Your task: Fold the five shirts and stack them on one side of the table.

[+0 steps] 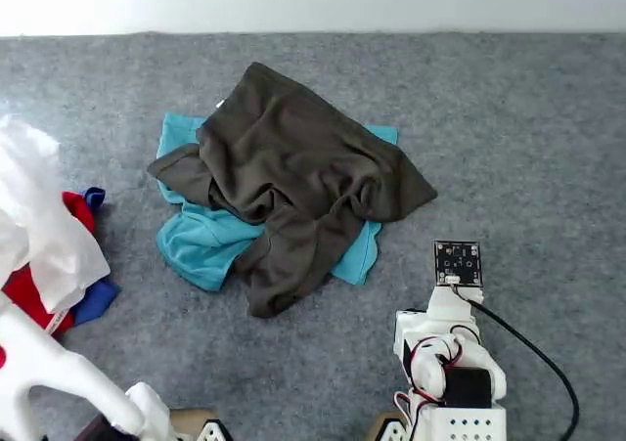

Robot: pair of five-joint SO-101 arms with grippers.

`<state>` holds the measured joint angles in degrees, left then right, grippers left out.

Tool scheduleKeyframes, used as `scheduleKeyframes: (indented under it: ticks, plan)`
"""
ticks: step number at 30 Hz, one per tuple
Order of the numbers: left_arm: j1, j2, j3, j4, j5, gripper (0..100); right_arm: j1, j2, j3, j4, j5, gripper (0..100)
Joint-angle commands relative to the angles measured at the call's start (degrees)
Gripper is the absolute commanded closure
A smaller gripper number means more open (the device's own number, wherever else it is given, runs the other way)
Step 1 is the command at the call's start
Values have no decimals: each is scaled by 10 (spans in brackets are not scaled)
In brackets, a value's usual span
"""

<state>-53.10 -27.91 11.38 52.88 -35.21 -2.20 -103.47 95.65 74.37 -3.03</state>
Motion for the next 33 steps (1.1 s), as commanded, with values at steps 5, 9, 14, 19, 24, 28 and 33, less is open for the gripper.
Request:
scheduleKeyframes:
  ticks: [5,9,14,19,24,28,33]
  plan:
    - [61,-24,-126,143,50,724,0,-4,8,4,-6,988]
    - [198,-24,-140,282,51,724,0,-4,8,4,-6,988]
    - [411,-14,-128,400,69,721,0,-4,8,4,-6,988]
    - [578,41,-75,396,76,720,0,-4,8,4,-6,988]
    - [636,151,-74,359,84,694,0,-4,8,4,-6,988]
    - [647,235,-75,324,84,653,0,-4,8,4,-6,988]
    - [658,308,-75,273,89,652,0,-4,8,4,-6,988]
